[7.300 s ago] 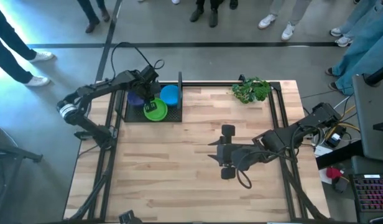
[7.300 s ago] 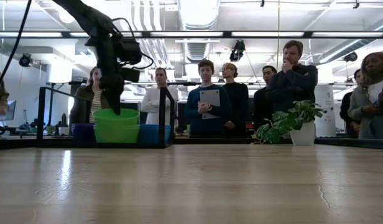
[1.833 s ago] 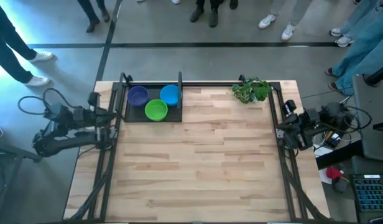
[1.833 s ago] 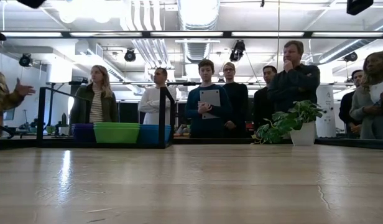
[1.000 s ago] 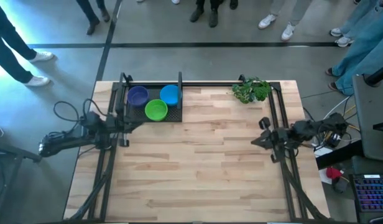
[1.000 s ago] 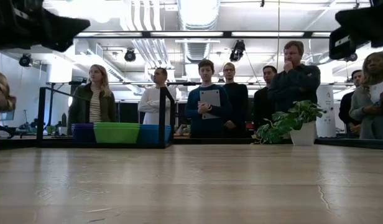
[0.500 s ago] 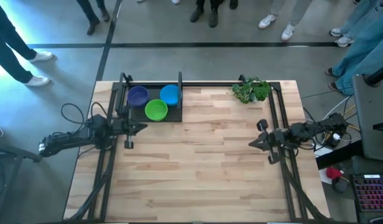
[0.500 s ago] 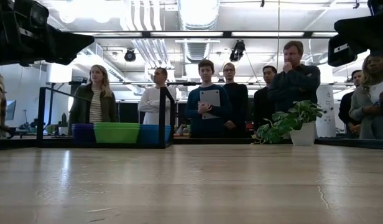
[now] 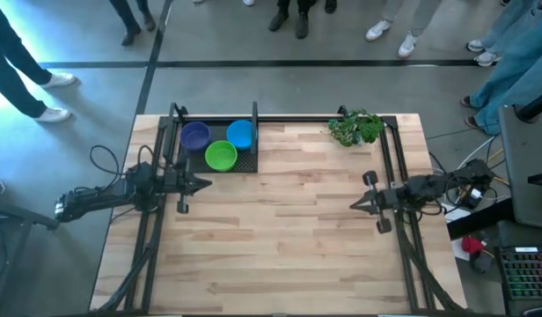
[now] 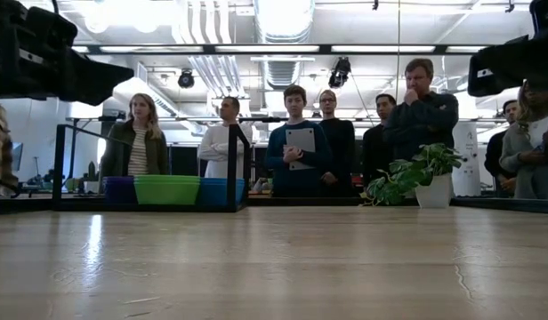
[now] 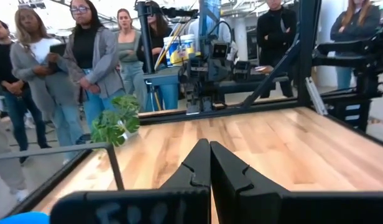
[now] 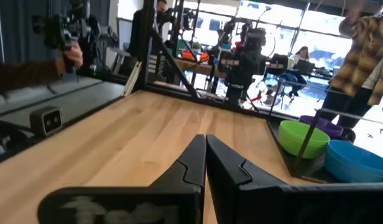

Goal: Pick & Place Mini bowls
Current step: Return to home position

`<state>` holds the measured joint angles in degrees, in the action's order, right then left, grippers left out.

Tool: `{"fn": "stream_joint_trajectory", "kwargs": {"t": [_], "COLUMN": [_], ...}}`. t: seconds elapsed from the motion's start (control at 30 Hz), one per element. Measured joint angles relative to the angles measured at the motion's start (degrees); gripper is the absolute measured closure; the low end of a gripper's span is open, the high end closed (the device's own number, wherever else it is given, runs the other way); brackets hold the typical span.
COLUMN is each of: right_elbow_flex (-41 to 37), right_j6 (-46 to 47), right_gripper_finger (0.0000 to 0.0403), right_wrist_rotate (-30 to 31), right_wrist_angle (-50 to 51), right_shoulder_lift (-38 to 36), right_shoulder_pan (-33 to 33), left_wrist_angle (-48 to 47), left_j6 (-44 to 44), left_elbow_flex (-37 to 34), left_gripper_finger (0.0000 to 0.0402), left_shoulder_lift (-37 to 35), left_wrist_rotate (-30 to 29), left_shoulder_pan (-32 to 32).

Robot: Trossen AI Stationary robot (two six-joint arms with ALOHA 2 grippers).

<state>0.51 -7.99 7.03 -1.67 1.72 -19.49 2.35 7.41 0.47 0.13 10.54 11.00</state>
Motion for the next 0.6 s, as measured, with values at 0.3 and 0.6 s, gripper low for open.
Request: {"fn": "stream_joint_trajectory", "kwargs": {"t": [0.3, 0.6], "right_elbow_flex": [0.0, 0.0], "right_j6": [0.3, 0.4], "right_gripper_finger": [0.0394, 0.0394], "right_wrist_rotate": [0.0, 0.0], "right_wrist_angle": [0.0, 0.0], "right_shoulder_lift": [3.0, 3.7], "right_shoulder_pan": [0.0, 0.0], "left_wrist_angle": [-0.2, -0.4], "left_j6": [-2.4, -3.1], "left_elbow_flex": [0.0, -0.1], "left_gripper_finger": [0.0401, 0.0401], "left_shoulder_lift": [0.1, 0.1], "left_wrist_rotate": [0.3, 0.3], "left_shoulder_pan": [0.0, 0.0]}}
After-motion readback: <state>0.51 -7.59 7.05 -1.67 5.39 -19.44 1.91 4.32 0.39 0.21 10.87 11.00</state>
